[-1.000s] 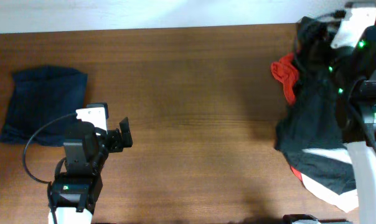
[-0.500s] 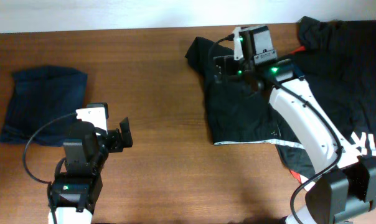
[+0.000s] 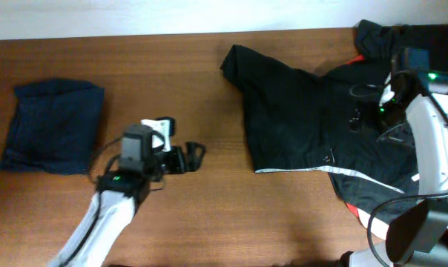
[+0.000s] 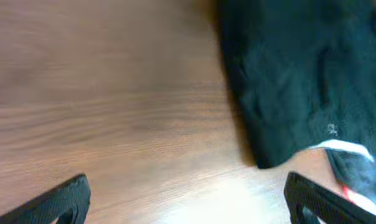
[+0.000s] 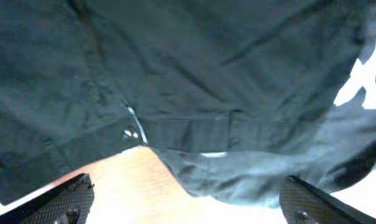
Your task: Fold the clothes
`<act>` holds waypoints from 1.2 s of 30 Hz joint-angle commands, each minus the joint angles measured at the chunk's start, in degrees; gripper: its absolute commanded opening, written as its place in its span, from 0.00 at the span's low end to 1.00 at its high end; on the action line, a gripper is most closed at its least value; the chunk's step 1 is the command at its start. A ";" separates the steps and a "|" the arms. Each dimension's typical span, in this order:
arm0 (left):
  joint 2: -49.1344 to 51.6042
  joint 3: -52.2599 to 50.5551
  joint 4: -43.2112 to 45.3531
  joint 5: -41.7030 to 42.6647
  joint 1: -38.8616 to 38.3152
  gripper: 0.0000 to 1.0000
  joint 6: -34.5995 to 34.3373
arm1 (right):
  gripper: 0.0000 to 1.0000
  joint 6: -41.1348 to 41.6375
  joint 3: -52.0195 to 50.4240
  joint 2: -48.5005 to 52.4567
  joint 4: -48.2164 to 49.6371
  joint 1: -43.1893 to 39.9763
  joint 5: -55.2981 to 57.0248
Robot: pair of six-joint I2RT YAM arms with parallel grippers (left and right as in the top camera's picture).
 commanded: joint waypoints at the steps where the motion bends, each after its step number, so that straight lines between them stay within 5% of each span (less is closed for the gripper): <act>1: 10.32 0.98 10.23 4.63 -6.49 0.99 -7.65 | 0.99 0.72 0.44 -1.53 -0.87 -1.49 0.26; 9: 30.47 1.01 38.82 4.46 -20.09 0.99 -20.81 | 0.99 0.70 0.44 -1.53 -0.83 -1.51 -1.22; 12: 36.79 1.03 44.28 1.95 -23.98 0.98 -31.26 | 0.99 0.70 0.44 -1.53 -0.83 -1.51 -1.22; 14: 38.60 1.03 47.45 2.19 -25.29 0.84 -33.64 | 0.99 0.70 0.44 -1.53 -0.83 -1.51 -1.22; 19: 39.52 1.03 50.10 0.17 -26.95 0.05 -34.03 | 0.99 0.70 0.44 -1.53 -0.81 -1.51 -1.20; 20: 39.47 1.01 50.07 0.90 -25.90 0.01 -32.46 | 0.99 0.70 0.44 -1.53 -0.81 -1.51 -1.20; 23: 34.97 1.01 46.51 13.68 -15.76 0.01 -22.75 | 0.99 0.68 0.44 -1.53 -0.74 -1.51 -1.18; 27: 14.45 1.01 38.75 34.64 11.06 0.01 -18.69 | 0.99 0.68 0.44 -1.53 -0.17 -1.51 -1.18; 32: -2.99 1.01 25.42 35.98 34.88 0.01 -16.00 | 0.98 0.70 0.44 -1.51 -0.15 -1.51 -1.18; 36: -3.06 1.01 3.96 22.34 38.21 0.01 0.13 | 0.99 0.70 0.44 -1.51 -0.20 -1.51 -1.22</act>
